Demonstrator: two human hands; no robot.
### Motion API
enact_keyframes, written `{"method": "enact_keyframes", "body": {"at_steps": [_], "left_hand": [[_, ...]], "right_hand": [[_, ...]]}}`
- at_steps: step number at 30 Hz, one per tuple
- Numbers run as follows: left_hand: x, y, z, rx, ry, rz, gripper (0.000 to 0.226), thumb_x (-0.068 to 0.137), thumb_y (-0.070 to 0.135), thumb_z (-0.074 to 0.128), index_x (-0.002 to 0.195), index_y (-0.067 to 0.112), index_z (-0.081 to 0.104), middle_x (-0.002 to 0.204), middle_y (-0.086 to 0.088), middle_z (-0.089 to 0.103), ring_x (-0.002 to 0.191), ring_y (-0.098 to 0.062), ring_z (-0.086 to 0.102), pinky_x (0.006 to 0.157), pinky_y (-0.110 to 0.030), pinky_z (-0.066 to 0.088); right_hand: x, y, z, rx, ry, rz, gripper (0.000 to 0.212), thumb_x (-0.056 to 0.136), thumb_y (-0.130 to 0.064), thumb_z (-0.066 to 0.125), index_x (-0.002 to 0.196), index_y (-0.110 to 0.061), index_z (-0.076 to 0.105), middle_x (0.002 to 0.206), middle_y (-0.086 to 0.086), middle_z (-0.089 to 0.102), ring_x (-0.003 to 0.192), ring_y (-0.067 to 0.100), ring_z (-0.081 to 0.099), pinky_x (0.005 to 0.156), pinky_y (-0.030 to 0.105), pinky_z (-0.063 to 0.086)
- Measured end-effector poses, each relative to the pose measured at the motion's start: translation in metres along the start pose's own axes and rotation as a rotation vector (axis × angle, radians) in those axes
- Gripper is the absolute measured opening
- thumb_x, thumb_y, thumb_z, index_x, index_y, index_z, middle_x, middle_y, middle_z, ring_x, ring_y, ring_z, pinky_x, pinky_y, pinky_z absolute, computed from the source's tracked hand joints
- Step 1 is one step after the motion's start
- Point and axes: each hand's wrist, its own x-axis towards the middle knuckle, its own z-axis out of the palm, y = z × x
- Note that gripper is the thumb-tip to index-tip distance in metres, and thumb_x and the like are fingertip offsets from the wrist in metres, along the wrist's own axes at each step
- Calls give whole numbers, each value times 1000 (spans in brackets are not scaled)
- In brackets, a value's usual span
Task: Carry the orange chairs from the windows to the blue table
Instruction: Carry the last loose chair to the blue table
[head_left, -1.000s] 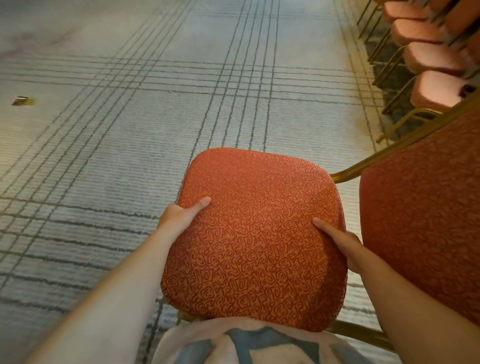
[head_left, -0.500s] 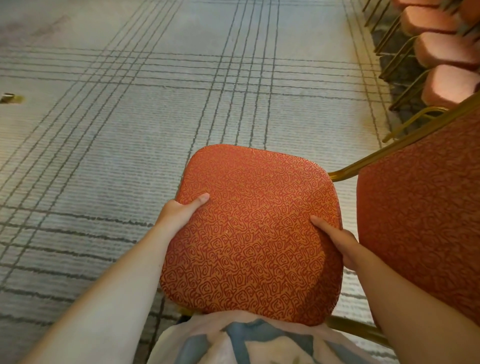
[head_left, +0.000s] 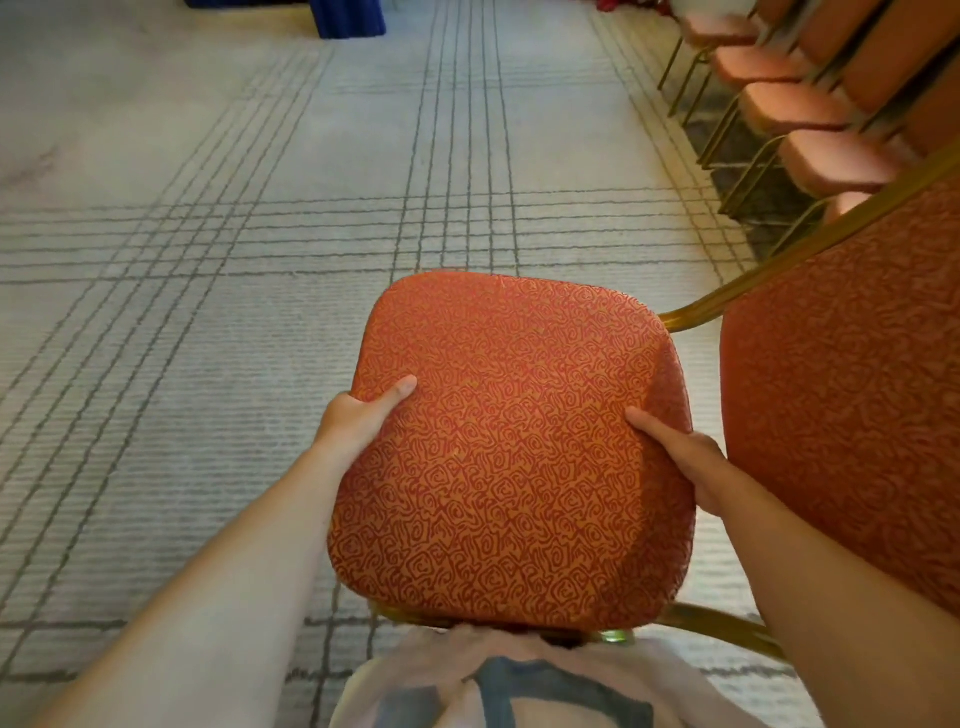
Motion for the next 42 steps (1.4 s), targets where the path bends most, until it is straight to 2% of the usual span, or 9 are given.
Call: {"method": "enact_keyframes", "body": {"at_steps": [4, 7, 10, 16, 24, 28, 34, 38, 42], "left_hand": [[79, 52, 6, -16, -38, 22, 82, 29, 90, 64, 73, 21, 69, 66, 10, 68, 69, -11, 66, 62, -25, 47], [139, 77, 28, -23, -75, 0, 85, 30, 89, 66, 77, 18, 71, 71, 5, 71, 72, -16, 68, 70, -28, 52], [206, 116, 47, -37, -70, 4, 88, 32, 89, 66, 82, 18, 73, 77, 2, 73, 76, -18, 69, 78, -32, 55], [320, 214, 71, -78, -38, -16, 79, 33, 86, 68, 77, 21, 69, 77, 6, 71, 76, -16, 68, 77, -30, 53], [429, 277, 86, -49, 8, -58, 68, 47, 83, 69, 77, 21, 72, 72, 8, 70, 72, -12, 66, 59, -23, 45], [515, 308, 98, -22, -7, -90, 70, 52, 81, 69, 82, 18, 73, 77, 2, 72, 74, -17, 68, 67, -27, 49], [683, 404, 101, -13, -30, -45, 57, 56, 76, 70, 77, 23, 69, 74, 8, 67, 72, -12, 63, 68, -26, 44], [773, 482, 86, -14, 11, 32, 58, 55, 79, 67, 73, 24, 66, 66, 13, 61, 63, -3, 55, 54, -22, 39], [861, 544, 79, -46, 23, 59, 73, 52, 81, 67, 92, 19, 70, 81, 2, 66, 68, -8, 57, 66, -27, 41]], "right_hand": [[50, -64, 17, 8, 38, -16, 68, 56, -56, 85, 105, -12, 68, 87, 5, 73, 81, 22, 69, 61, 28, 49], [103, -103, 24, 8, 46, -14, 74, 61, -54, 84, 116, -8, 66, 93, 7, 72, 85, 23, 67, 68, 31, 50], [163, -158, 34, 5, 50, -16, 80, 58, -55, 84, 118, -6, 64, 89, 5, 70, 82, 21, 66, 63, 29, 48], [274, -286, 44, -27, -2, -12, 89, 45, -58, 85, 114, -5, 66, 94, 11, 73, 87, 27, 69, 69, 33, 53], [385, -379, 78, -71, -75, 17, 98, 53, -59, 83, 131, -6, 58, 113, 14, 69, 97, 31, 65, 80, 39, 50], [454, -431, 106, -71, -77, 46, 96, 57, -58, 82, 133, -6, 56, 116, 14, 67, 98, 31, 63, 84, 41, 49], [569, -555, 163, -42, -44, 22, 98, 55, -59, 81, 134, -7, 55, 104, 8, 66, 85, 23, 62, 78, 38, 48], [626, -648, 194, -13, -22, -38, 99, 52, -60, 83, 132, -9, 57, 107, 8, 68, 90, 24, 64, 74, 34, 50], [683, -725, 221, 24, -11, -67, 95, 50, -59, 85, 126, -10, 60, 98, 5, 70, 89, 23, 66, 65, 31, 50]]}}
